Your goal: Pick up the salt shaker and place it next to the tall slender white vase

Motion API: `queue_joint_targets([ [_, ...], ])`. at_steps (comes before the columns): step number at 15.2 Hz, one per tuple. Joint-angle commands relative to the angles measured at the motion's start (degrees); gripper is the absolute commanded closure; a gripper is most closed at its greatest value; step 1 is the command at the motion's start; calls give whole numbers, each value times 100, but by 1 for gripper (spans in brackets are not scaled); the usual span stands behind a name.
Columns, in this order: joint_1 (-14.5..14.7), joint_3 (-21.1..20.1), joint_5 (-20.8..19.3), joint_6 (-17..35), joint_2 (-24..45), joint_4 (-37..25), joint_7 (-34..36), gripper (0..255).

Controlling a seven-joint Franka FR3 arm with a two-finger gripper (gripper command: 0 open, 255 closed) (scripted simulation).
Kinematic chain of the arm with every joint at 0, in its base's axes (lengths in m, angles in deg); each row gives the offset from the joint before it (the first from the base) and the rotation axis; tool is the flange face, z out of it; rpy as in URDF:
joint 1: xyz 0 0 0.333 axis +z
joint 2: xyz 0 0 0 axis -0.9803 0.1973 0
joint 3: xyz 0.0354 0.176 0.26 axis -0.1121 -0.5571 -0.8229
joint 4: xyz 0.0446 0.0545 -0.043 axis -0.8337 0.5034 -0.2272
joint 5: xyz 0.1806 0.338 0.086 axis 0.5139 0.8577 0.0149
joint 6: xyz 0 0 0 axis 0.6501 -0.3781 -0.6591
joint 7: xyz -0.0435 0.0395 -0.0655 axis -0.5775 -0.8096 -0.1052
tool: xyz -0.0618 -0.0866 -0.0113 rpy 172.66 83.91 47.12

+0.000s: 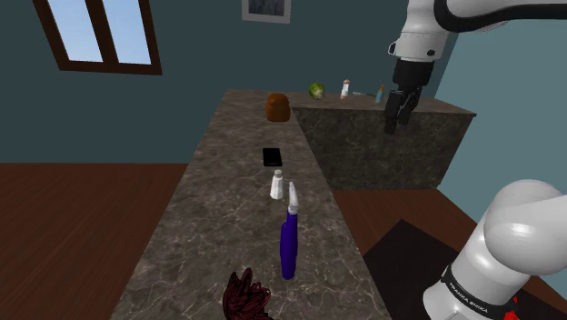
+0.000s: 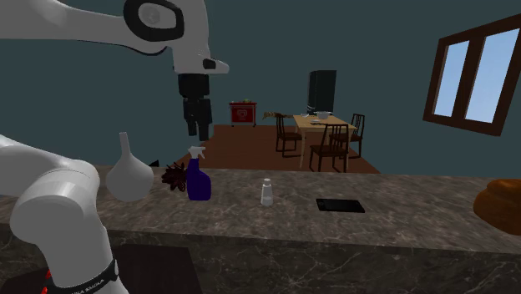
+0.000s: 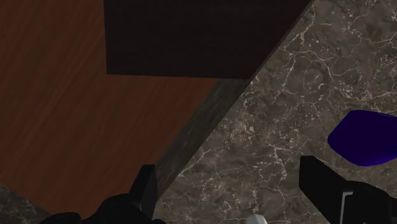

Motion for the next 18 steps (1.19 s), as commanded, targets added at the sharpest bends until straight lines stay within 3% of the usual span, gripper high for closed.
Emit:
queue_joint_targets([
  [1,0,0,0,0,0,0,0,0],
  [9,148,-74,235,1430,1422,-11,17,0],
  [18,312,-174,479,2710,3287,-626,-39,0],
])
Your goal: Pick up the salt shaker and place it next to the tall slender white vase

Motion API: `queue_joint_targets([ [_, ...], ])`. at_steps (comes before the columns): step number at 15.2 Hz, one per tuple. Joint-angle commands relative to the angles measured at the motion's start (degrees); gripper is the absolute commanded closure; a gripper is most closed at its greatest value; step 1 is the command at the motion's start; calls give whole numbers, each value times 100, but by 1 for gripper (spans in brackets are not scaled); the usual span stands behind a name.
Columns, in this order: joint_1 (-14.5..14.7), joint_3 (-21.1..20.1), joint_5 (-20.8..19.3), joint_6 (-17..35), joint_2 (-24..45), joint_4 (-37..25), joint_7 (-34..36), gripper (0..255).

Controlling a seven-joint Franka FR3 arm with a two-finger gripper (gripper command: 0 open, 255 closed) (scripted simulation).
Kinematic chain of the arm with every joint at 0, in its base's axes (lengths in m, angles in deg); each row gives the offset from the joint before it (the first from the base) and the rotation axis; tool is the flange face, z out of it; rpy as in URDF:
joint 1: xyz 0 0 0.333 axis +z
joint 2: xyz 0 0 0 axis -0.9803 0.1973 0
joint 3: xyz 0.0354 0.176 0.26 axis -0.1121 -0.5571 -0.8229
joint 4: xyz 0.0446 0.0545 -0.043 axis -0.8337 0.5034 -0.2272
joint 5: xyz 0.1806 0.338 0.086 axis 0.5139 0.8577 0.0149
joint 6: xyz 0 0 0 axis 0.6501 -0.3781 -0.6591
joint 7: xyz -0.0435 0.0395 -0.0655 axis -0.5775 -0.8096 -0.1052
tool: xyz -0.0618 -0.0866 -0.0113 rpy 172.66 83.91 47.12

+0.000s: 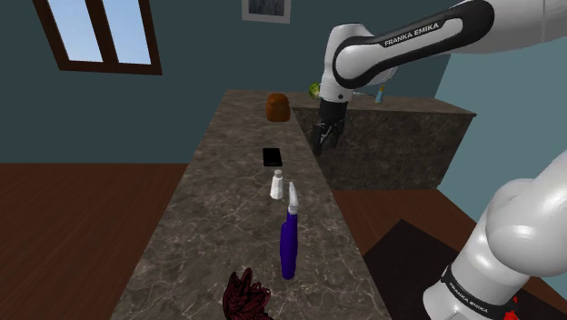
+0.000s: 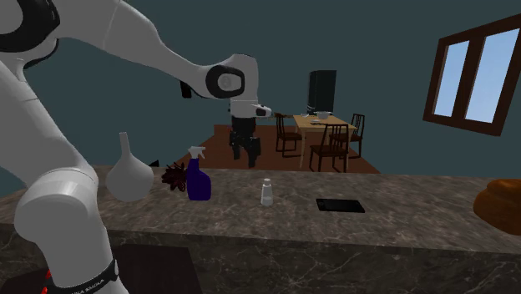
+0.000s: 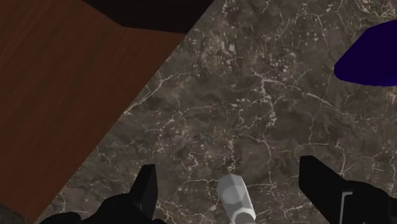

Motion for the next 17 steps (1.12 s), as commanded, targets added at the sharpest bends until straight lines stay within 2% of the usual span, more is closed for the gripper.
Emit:
queue_joint_targets([
  [1,26,-12,48,254,414,-172,-37,0],
  [12,195,-168,253,1045,2797,-1811,-133,0],
  [17,212,-179,258,1324,2982,-1719,-135,0],
])
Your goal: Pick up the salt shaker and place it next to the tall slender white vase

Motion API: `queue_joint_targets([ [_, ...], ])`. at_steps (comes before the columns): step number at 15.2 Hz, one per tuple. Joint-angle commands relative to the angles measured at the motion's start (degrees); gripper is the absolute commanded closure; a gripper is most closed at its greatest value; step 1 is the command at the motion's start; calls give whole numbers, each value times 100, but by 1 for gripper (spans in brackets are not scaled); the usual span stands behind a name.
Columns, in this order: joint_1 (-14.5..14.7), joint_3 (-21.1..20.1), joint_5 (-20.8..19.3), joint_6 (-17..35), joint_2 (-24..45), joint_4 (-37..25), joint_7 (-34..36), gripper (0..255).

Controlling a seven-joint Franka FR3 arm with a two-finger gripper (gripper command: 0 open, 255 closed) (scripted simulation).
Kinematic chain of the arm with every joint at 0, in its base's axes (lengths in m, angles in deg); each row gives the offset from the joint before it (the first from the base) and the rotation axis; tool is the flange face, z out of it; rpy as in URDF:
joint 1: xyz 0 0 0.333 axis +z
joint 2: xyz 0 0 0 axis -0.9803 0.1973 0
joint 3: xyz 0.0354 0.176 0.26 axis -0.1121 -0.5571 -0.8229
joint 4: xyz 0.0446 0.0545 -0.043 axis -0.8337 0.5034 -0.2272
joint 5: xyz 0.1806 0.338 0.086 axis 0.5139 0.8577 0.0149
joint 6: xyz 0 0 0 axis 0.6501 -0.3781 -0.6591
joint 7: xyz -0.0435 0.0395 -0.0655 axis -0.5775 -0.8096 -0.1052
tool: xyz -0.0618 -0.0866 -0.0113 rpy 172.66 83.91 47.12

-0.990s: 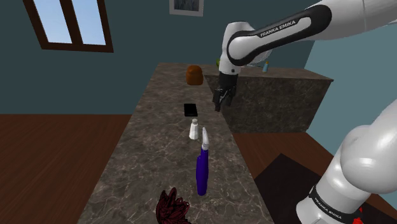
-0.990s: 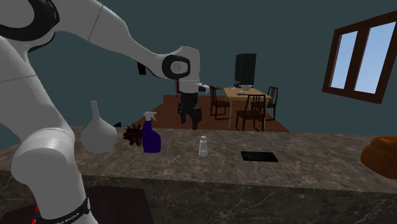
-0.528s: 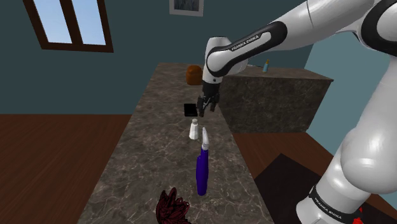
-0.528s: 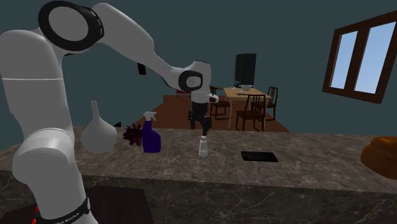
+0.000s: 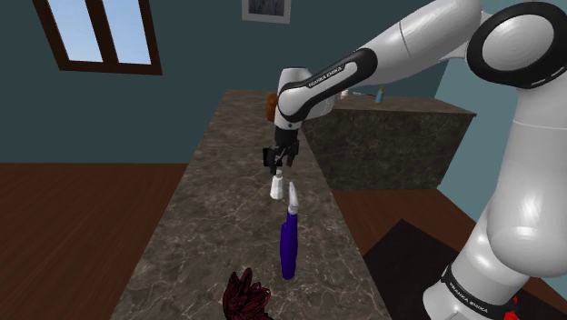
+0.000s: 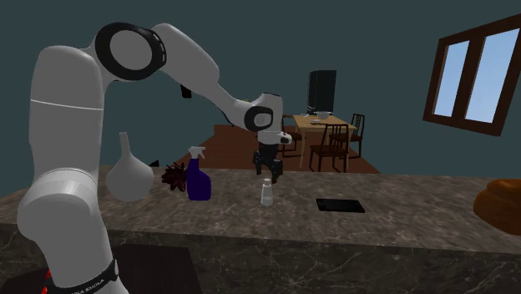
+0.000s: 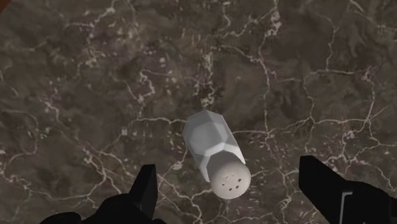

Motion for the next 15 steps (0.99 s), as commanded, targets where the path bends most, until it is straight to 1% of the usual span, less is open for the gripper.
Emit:
queue_joint_targets([
  [1,9,-5,1,146,111,32,1,0],
  [3,20,-10,3,319,221,95,0,0],
  [11,20,-10,3,318,221,94,0,0],
  [12,20,-10,3,318,221,94,0,255],
  [15,19,-9,3,318,220,94,0,255],
])
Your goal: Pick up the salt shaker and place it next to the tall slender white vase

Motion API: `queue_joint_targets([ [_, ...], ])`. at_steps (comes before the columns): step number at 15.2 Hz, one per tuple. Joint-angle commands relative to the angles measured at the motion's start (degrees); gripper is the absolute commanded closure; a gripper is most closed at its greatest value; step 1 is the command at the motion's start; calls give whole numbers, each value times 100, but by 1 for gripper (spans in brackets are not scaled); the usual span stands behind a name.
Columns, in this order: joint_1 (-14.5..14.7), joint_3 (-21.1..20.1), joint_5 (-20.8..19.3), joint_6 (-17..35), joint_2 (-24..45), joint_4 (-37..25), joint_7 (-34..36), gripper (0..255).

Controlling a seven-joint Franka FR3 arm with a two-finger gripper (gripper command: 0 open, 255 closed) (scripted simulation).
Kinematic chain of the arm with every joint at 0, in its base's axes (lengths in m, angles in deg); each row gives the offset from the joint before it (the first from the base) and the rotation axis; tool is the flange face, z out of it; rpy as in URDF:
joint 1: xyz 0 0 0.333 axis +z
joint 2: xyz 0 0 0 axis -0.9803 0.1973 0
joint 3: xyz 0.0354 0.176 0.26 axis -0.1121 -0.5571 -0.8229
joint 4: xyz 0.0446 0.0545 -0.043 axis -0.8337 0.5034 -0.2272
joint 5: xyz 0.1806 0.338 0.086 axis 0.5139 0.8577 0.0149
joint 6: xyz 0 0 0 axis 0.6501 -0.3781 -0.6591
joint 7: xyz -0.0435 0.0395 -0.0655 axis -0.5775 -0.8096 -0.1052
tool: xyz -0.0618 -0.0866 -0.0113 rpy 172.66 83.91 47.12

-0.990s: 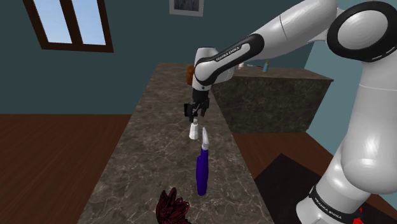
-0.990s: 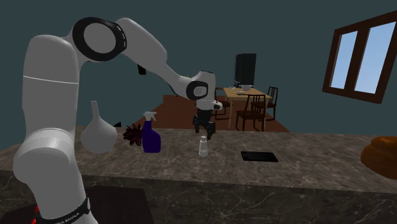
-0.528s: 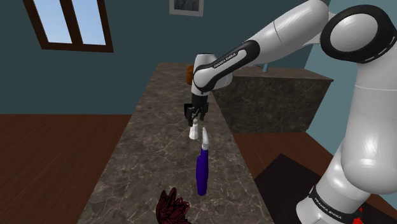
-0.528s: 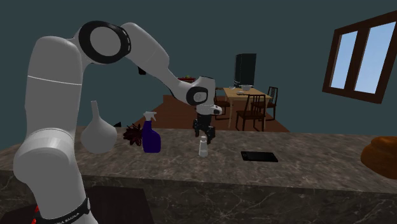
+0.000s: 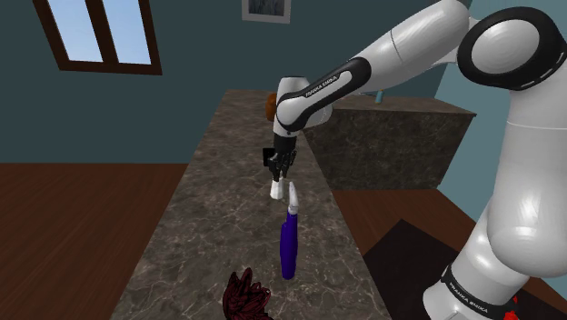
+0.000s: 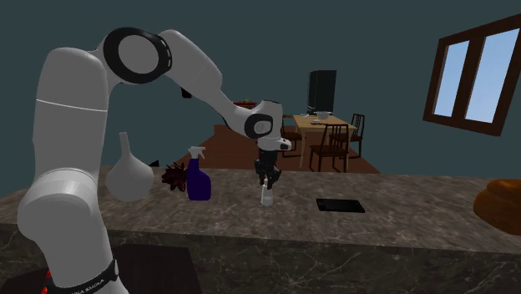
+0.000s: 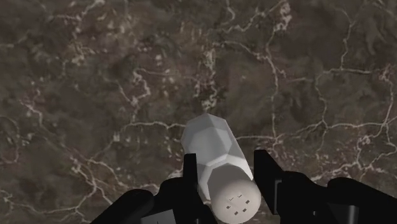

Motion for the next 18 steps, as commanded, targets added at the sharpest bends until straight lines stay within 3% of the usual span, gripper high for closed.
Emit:
queue_joint_targets([
  [1,0,0,0,-1,1,1,0,255],
  [6,0,0,0,1,2,2,0,255],
  [18,-11,3,-14,-820,-450,-369,62,255],
])
